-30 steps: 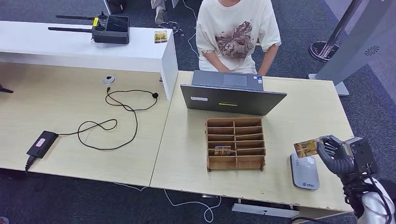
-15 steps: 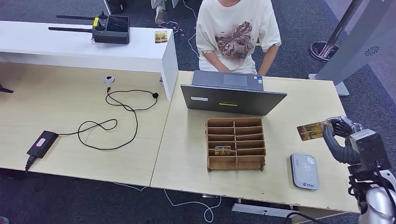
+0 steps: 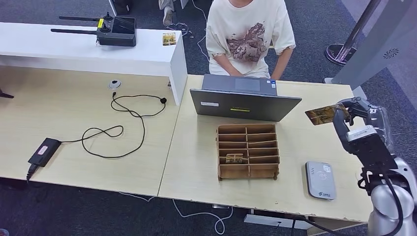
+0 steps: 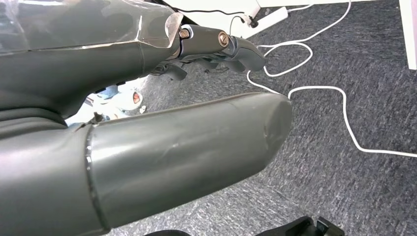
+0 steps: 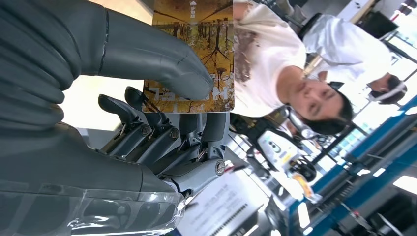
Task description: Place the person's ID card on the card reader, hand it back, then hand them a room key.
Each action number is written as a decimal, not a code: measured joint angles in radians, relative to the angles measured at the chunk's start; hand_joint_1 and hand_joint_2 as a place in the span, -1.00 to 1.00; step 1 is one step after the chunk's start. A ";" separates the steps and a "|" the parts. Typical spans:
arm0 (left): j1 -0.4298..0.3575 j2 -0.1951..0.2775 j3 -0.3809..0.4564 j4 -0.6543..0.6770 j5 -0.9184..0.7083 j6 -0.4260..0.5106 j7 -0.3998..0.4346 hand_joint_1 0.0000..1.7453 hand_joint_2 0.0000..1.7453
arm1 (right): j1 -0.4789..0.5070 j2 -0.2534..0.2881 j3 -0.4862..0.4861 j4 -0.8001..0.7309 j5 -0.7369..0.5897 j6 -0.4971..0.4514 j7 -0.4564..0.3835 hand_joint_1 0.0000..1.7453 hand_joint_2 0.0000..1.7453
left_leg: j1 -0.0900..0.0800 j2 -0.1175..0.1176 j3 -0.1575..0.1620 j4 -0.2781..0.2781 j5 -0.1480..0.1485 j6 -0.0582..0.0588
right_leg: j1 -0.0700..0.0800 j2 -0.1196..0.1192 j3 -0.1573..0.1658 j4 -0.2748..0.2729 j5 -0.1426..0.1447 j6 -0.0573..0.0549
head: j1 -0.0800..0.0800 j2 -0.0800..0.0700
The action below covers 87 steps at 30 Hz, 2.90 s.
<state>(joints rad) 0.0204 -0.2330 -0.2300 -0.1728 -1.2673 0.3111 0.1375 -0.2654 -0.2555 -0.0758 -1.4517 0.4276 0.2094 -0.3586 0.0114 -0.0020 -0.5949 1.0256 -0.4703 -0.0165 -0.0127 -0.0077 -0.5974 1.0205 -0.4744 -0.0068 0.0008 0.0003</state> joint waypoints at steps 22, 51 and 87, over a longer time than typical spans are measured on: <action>0.000 0.000 -0.002 0.000 0.000 0.000 0.000 -1.00 -1.00 | -0.057 0.001 0.073 -0.017 0.017 -0.017 0.006 1.00 1.00 | 0.000 0.000 0.000 0.000 0.000 0.000 | 0.000 -0.001 0.000 0.000 0.000 0.000 | 0.000 0.000; 0.000 0.000 -0.002 0.000 0.006 -0.004 -0.016 -1.00 -1.00 | -0.114 0.003 0.103 0.003 0.109 -0.086 0.055 1.00 1.00 | -0.001 0.001 -0.009 -0.001 0.000 0.000 | -0.001 0.001 -0.001 0.003 0.001 -0.001 | 0.001 0.000; -0.007 0.000 -0.002 0.000 0.048 -0.009 -0.045 -1.00 -1.00 | -0.881 0.124 0.601 0.586 0.565 -0.334 0.173 1.00 1.00 | 0.000 0.003 -0.009 0.001 0.010 -0.005 | -0.001 0.004 -0.014 0.008 0.008 -0.002 | -0.005 0.000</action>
<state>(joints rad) 0.0129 -0.2331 -0.2319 -0.1728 -1.2190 0.3021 0.0923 -1.1467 -0.1315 0.5256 -0.8659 0.9925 -0.1244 -0.1860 0.0110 0.0005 -0.6039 1.0267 -0.4603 -0.0214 -0.0134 -0.0038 -0.6110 1.0285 -0.4667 -0.0092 -0.0047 0.0002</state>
